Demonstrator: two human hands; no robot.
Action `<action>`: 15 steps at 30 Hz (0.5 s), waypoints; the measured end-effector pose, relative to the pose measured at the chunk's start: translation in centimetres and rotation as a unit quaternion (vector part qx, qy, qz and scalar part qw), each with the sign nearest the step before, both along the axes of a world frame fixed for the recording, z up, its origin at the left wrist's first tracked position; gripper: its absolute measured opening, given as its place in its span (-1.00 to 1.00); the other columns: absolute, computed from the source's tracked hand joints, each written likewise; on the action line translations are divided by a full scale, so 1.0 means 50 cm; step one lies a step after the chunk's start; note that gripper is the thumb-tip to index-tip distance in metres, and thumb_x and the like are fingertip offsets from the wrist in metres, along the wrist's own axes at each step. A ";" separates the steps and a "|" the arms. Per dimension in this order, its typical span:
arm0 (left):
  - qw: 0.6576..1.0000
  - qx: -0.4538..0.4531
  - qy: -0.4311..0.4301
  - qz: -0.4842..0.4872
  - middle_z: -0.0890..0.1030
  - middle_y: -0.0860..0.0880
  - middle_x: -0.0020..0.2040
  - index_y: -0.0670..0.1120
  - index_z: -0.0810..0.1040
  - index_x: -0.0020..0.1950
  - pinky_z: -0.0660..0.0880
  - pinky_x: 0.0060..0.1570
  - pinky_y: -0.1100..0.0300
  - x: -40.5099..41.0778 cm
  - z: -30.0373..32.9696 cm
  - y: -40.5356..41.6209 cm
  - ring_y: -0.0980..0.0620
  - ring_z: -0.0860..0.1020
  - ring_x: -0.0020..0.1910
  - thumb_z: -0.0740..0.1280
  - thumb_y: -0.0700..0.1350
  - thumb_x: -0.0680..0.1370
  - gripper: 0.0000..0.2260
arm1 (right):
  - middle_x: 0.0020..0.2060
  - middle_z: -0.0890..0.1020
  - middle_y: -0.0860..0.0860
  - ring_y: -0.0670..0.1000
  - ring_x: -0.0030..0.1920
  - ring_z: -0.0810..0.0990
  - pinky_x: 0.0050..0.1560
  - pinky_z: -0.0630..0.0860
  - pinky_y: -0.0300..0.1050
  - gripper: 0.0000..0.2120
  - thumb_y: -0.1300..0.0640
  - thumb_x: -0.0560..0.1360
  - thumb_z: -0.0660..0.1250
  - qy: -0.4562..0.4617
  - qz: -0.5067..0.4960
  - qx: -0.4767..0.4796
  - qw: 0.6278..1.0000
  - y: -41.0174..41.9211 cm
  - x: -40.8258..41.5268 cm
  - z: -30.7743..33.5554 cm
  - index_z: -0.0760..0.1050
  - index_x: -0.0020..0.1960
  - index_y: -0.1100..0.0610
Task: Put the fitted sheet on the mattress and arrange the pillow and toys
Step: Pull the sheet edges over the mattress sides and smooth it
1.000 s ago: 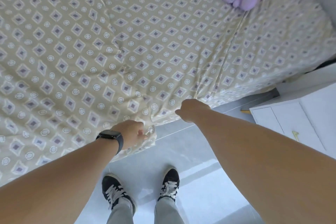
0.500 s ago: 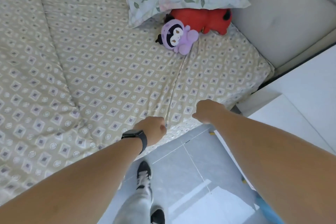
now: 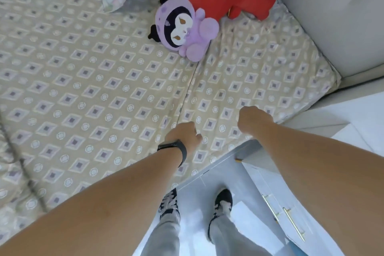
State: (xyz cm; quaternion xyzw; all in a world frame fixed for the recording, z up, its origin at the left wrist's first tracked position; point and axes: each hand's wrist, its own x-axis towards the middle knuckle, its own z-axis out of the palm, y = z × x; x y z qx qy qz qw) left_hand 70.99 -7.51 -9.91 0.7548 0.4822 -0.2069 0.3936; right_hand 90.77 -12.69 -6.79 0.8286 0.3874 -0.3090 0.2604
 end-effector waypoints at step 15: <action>0.996 -0.011 0.086 0.002 0.59 -0.03 -0.22 -0.07 0.51 -0.17 0.52 -0.26 0.14 0.403 -0.195 -0.035 -0.08 0.62 -0.18 0.41 -0.06 0.45 -0.88 | -0.33 0.46 0.01 0.11 -0.21 0.54 -0.22 0.47 -0.10 -0.93 0.25 0.54 0.28 -0.027 0.003 0.060 0.998 0.013 0.349 -0.208 0.53 -0.06 0.14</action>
